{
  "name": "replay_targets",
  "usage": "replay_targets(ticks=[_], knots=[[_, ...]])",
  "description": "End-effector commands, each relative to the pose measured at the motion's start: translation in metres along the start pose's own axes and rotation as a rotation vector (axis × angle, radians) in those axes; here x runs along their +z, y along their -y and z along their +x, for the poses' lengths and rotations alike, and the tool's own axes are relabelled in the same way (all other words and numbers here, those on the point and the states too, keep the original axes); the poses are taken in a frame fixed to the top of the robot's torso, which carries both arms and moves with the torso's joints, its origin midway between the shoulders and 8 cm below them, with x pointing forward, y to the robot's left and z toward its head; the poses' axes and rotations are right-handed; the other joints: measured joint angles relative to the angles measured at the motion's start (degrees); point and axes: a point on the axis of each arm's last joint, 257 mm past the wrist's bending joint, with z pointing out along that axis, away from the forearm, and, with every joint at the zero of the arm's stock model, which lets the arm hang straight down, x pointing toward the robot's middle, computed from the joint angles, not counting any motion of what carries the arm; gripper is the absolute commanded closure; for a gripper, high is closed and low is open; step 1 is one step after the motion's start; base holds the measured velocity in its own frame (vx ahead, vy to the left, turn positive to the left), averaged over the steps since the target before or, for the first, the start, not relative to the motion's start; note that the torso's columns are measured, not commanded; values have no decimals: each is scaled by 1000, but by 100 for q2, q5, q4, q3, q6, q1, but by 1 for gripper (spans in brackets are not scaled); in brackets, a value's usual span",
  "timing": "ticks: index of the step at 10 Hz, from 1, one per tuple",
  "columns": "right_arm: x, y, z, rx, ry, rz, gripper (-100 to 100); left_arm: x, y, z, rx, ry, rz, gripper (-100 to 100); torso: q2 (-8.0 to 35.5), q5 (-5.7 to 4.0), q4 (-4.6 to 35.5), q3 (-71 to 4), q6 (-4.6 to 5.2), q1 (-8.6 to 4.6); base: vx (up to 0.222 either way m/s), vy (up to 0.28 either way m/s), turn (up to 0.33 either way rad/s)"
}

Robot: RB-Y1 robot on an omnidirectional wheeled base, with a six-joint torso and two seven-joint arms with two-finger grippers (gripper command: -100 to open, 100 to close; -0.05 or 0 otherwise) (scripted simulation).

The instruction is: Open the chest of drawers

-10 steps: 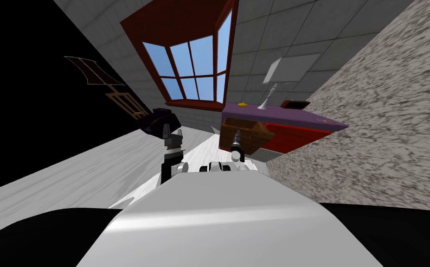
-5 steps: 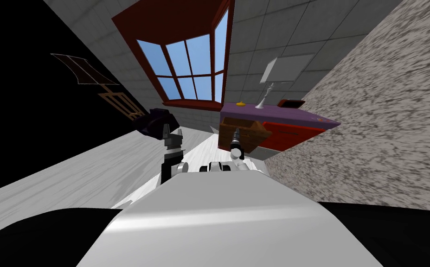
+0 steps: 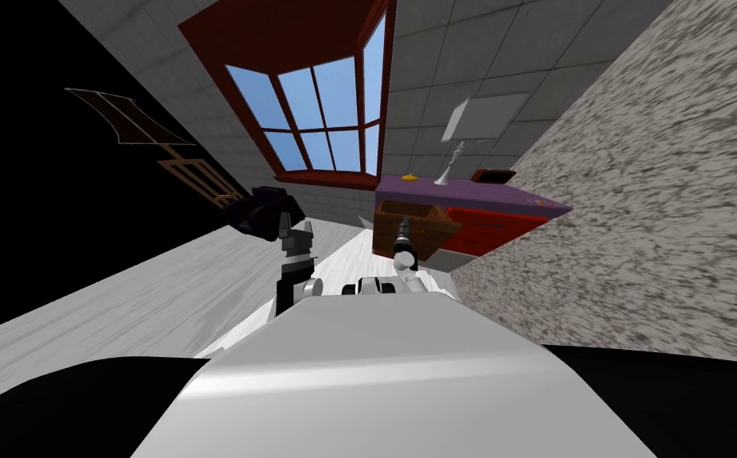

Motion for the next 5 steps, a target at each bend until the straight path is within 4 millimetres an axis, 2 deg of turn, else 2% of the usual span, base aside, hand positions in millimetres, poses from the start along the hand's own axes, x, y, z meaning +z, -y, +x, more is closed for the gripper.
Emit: replay_targets(ticks=[1, 5], knots=[[0, -1, 0, 0, 0, -1, 0, 0, 0, 0, 0, 0, 0, 0, -1, -1, -2, -1, 0, -2, 0, 0, 0], [-1, -2, 0, -1, 0, -5, 0, 0, 0, 0, 0, 0, 0, 0, -9, -4, -8, -5, 0, -5, 0, 0, 0]])
